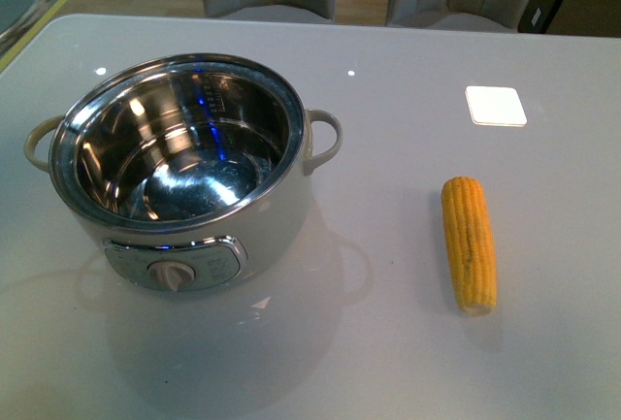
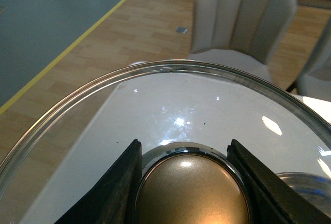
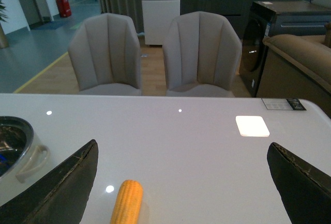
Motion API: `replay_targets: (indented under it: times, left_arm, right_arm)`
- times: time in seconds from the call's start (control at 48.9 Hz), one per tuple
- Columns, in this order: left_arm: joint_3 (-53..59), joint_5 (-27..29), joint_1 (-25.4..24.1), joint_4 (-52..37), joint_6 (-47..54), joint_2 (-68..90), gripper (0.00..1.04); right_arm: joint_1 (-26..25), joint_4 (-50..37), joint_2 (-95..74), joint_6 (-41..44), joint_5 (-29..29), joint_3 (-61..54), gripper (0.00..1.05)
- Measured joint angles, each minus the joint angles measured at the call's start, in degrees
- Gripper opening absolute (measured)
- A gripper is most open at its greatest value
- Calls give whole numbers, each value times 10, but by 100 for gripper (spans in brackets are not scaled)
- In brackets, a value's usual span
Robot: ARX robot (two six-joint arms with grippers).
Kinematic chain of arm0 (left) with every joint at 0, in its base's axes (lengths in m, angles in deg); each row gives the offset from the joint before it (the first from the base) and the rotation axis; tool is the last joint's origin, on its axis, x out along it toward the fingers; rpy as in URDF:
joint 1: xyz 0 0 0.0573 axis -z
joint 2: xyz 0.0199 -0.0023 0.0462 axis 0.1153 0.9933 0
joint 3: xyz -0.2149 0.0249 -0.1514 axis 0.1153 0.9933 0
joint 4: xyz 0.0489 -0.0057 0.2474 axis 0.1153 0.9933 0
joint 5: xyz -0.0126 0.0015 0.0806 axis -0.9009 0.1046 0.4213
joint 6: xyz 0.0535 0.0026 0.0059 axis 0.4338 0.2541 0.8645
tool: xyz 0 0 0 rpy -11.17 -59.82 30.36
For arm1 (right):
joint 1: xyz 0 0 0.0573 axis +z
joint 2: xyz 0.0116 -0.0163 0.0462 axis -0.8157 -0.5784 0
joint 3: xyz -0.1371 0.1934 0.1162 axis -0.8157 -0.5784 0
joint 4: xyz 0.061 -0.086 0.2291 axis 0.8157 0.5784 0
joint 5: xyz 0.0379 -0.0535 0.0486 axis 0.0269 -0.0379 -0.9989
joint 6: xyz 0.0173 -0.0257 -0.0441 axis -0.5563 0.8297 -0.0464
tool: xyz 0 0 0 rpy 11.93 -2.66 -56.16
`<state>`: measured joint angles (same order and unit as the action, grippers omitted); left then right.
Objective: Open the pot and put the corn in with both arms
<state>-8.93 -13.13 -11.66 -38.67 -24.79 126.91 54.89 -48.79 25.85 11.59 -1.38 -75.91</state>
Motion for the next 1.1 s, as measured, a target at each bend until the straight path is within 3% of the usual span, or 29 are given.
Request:
replay_targets:
  times: [0.143,0.286,0.818,1.105]
  left_arm:
    - [27,-24,-121,-46,11,13,44]
    - [42,-22,-186,-101,20,75,44]
    - [28,-21,-191,-283,44,349,44]
    - [-4,-39,-169,-334,51,428,44]
  right_arm:
    - [0,0,0,0,0,0,96]
    - [0,0,0,0,0,0,96]
    - [0,0,0,0,0,0,96]
    - [0,0,0,0,0,0,96]
